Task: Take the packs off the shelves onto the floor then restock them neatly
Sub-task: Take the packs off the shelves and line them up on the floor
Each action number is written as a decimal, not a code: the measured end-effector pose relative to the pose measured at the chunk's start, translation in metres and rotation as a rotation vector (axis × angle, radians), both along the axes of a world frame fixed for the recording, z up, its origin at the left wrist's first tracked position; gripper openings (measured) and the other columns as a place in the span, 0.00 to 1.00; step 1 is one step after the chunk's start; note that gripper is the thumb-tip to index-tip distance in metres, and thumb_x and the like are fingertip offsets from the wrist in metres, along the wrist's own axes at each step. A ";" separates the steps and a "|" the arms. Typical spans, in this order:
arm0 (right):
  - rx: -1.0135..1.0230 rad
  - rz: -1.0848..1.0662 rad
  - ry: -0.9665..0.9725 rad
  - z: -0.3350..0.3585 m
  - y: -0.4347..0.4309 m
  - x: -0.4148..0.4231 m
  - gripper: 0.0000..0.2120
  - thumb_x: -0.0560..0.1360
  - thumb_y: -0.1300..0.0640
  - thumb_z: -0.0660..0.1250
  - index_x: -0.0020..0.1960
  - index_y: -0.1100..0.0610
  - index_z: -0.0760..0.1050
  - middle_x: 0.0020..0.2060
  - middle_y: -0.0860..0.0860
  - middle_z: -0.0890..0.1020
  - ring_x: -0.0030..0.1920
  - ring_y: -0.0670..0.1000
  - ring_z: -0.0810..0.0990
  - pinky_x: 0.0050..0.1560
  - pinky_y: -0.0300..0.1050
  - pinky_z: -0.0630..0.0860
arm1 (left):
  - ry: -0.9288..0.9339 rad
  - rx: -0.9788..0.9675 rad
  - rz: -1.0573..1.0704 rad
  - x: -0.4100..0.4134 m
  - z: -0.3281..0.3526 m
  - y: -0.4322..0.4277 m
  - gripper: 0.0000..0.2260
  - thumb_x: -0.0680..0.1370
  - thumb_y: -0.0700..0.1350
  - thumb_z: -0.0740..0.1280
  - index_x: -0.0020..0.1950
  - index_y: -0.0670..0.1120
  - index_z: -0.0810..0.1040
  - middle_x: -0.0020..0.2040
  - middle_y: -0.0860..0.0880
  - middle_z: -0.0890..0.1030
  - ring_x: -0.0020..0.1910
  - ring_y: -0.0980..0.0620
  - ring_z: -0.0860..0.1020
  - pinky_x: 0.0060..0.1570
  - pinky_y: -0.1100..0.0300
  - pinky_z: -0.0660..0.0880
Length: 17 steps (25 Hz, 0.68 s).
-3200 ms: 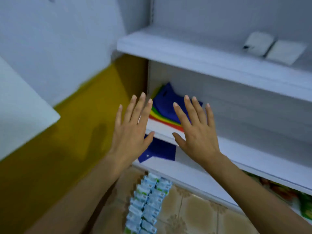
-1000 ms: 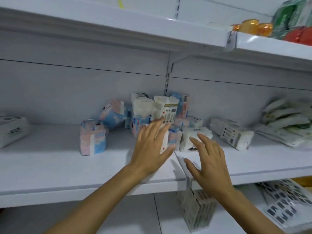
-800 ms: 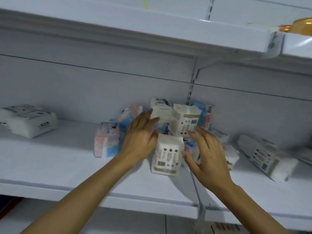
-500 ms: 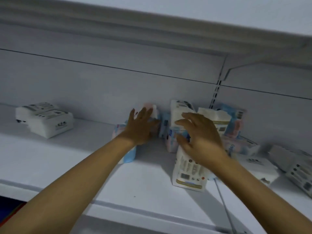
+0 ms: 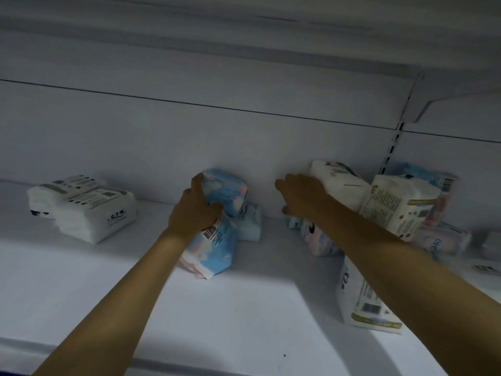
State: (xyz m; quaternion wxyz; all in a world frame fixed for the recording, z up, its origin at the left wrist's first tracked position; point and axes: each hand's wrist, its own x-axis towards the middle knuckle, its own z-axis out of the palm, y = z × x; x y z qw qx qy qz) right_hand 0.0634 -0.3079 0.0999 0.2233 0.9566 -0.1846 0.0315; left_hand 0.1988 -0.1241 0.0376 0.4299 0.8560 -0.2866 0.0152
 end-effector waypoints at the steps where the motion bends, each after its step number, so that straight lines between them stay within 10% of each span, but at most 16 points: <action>1: -0.058 -0.022 0.052 -0.006 -0.001 0.001 0.21 0.75 0.55 0.66 0.66 0.58 0.67 0.60 0.57 0.74 0.61 0.58 0.72 0.53 0.48 0.70 | 0.029 -0.019 0.020 0.004 -0.001 0.004 0.34 0.75 0.46 0.68 0.76 0.48 0.54 0.66 0.39 0.72 0.61 0.38 0.74 0.56 0.50 0.69; 5: -0.291 -0.106 0.247 -0.015 0.000 0.001 0.09 0.77 0.62 0.62 0.56 0.58 0.75 0.59 0.54 0.77 0.64 0.57 0.69 0.62 0.49 0.66 | -0.267 0.166 0.194 0.000 0.012 0.020 0.43 0.73 0.51 0.70 0.79 0.48 0.46 0.78 0.40 0.53 0.73 0.37 0.61 0.66 0.43 0.62; 8: -0.319 -0.041 0.207 -0.006 0.003 0.003 0.06 0.78 0.57 0.62 0.52 0.57 0.75 0.60 0.55 0.76 0.63 0.57 0.70 0.63 0.50 0.64 | -0.700 0.226 0.099 -0.010 0.030 0.025 0.33 0.75 0.52 0.68 0.77 0.49 0.58 0.76 0.43 0.62 0.72 0.41 0.63 0.66 0.46 0.61; 12: -0.006 -0.034 -0.115 0.009 -0.004 0.005 0.18 0.80 0.46 0.59 0.61 0.58 0.71 0.58 0.56 0.76 0.57 0.58 0.75 0.52 0.48 0.68 | -0.580 0.351 -0.253 -0.045 0.046 0.000 0.24 0.80 0.52 0.61 0.75 0.50 0.62 0.70 0.47 0.70 0.69 0.45 0.68 0.63 0.52 0.66; 17: 0.110 -0.089 -0.352 0.014 -0.014 -0.021 0.19 0.81 0.45 0.57 0.60 0.60 0.70 0.53 0.58 0.79 0.51 0.59 0.78 0.44 0.47 0.69 | -0.457 0.629 -0.337 -0.057 0.005 -0.056 0.42 0.75 0.64 0.63 0.79 0.46 0.47 0.73 0.41 0.65 0.71 0.39 0.64 0.66 0.47 0.65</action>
